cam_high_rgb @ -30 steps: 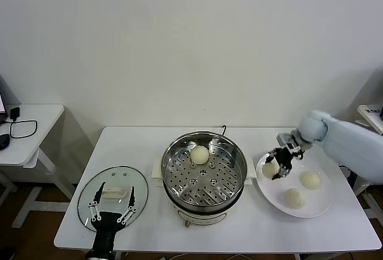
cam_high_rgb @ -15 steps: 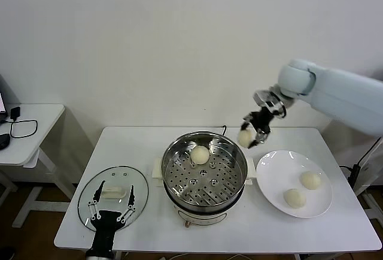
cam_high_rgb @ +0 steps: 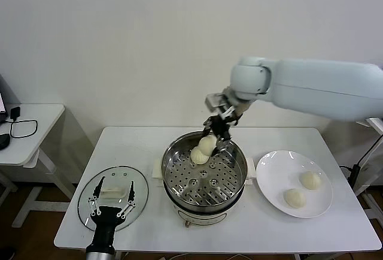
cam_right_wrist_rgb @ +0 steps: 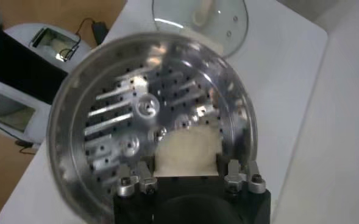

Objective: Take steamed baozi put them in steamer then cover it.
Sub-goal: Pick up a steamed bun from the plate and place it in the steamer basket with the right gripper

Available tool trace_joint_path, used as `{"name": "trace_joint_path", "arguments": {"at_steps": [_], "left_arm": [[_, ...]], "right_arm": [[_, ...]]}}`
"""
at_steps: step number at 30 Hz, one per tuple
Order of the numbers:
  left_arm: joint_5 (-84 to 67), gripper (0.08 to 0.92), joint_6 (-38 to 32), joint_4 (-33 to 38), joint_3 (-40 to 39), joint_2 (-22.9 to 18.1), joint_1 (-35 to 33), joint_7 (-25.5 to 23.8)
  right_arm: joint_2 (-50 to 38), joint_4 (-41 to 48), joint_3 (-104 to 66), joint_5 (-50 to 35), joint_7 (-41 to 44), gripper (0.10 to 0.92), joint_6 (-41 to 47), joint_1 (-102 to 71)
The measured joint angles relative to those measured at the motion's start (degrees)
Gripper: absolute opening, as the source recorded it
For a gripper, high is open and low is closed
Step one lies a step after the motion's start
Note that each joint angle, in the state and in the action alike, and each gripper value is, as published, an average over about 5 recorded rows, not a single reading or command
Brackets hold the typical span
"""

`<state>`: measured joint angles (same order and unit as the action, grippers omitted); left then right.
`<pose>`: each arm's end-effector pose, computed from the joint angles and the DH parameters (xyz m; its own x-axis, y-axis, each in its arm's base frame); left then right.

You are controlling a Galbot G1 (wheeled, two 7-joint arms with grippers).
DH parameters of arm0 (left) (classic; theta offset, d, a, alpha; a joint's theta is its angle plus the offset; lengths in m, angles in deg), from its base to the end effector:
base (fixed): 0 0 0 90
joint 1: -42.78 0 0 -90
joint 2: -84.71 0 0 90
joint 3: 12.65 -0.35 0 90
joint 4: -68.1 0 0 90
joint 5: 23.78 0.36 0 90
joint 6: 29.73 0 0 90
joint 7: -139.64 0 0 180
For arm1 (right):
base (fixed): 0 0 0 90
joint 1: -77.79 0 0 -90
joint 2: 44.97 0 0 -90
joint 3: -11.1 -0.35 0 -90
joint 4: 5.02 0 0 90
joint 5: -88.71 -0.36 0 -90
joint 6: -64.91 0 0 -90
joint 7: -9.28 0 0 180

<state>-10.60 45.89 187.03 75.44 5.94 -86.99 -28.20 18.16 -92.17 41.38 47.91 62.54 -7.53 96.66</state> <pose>0.1304 0.0239 -0.3356 -0.9942 0.0135 -0.1069 -0.0228 0.9432 0.3313 0.5020 0.1107 -0.0200 -0.0573 -0.2896 0.9554 -0.8882 -0.4222 -0.1812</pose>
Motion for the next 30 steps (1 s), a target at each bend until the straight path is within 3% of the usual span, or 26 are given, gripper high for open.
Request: {"name": "trace_joint_path", "arguments": {"at_steps": [21, 30], "left_arm": [[-0.3, 0.823, 0.1, -0.9, 0.4, 0.1, 0.8, 0.2], [-0.4, 0.823, 0.2, -0.9, 0.6, 0.1, 0.8, 0.3]], "right_arm": [[9.1, 0.2, 1.9, -1.9, -8.3, 0.646, 4.7, -5.8], [9.6, 0.5, 1.9, -1.6, -9.2, 0.681, 5.4, -7.6]]}}
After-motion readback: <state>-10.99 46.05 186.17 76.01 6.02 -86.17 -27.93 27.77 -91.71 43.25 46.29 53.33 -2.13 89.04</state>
